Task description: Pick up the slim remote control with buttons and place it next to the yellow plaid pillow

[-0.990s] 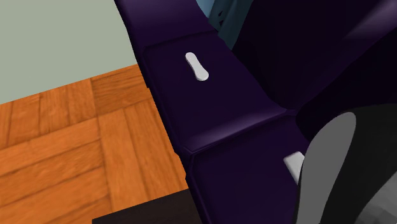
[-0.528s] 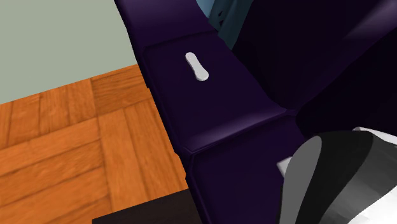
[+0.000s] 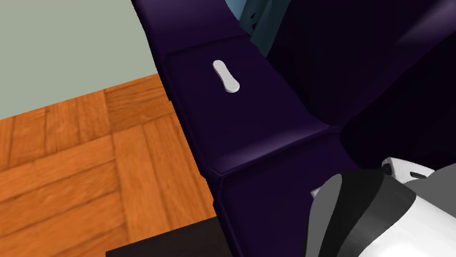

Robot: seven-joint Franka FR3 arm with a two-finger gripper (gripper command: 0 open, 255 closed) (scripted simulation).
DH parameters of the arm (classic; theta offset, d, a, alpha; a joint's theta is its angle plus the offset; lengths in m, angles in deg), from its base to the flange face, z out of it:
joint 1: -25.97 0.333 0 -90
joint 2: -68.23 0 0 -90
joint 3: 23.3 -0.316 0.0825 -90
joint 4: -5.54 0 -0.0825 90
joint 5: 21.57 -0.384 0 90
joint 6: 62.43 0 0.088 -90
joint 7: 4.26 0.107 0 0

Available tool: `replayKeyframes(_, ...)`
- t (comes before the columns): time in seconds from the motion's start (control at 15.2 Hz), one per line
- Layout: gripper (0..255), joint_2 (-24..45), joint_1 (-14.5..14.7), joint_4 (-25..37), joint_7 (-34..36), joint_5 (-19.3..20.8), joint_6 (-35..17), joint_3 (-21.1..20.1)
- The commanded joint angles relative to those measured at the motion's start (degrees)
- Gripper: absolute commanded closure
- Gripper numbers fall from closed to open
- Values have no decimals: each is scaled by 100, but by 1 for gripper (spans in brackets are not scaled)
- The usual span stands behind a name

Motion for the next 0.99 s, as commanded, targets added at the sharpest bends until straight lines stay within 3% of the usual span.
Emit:
replayKeyframes(0.0, 255, -3, -10, -135, 7, 38, -143, 58)
replayKeyframes(0.92, 255, 142, -8, -1021, 81, 294, -1213, 539)
